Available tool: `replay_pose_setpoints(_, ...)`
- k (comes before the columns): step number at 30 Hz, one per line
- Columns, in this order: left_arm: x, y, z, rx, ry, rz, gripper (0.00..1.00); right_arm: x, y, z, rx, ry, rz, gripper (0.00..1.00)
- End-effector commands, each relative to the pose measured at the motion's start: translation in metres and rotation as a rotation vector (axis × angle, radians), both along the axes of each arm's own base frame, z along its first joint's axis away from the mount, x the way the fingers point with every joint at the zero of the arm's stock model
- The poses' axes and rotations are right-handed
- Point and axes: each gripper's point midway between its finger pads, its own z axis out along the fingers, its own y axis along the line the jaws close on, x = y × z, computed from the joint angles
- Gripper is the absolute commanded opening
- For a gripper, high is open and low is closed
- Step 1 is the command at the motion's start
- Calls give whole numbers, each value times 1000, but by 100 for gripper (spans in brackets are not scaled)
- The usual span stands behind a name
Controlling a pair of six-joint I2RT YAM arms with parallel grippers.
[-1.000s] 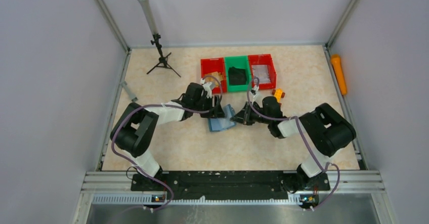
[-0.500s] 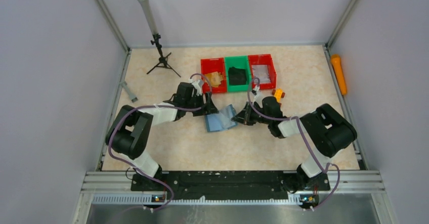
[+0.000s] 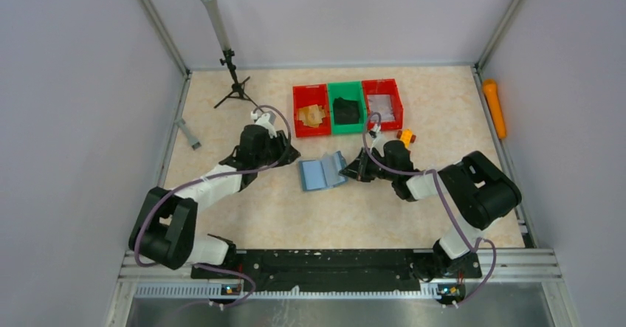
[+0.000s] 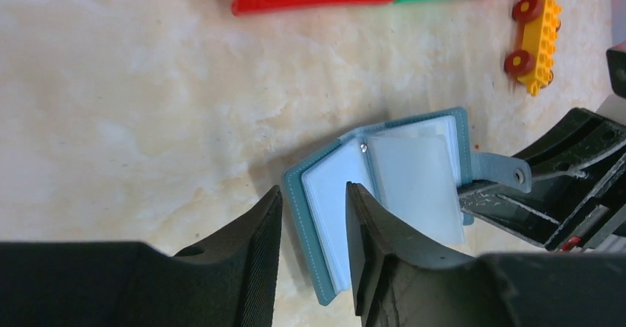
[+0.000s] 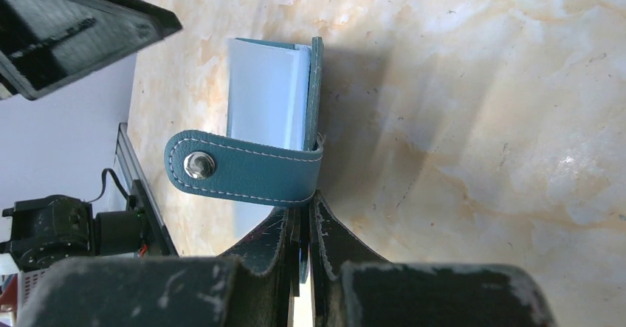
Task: Take the credit cards out of the card holder
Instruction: Remove the credit card from the card holder.
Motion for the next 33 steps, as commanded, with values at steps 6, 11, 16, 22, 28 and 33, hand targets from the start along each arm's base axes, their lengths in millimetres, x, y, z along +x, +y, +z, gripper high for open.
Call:
replay_pose_setpoints(6, 4, -23, 8, -66, -27, -114, 82, 12, 5, 28, 50, -93, 4, 0)
replay_pose_setpoints(11, -6, -56, -11, -89, 59, -248, 99, 11, 5, 27, 50, -91, 5, 0)
replay_pose_setpoints(16, -12, -72, -21, -113, 129, -308, 99, 10, 6, 29, 58, -94, 14, 0)
replay_pose_setpoints(22, -18, -88, -10, -210, 117, -373, 99, 7, 12, 33, 78, -101, 43, 1)
replay_pose_setpoints(28, -22, -95, -7, -212, 101, -400, 99, -3, 27, 40, 90, -137, 103, 1)
replay_pose_setpoints(33, -23, -98, -6, -222, 103, -415, 99, -8, 32, 48, 114, -169, 133, 1)
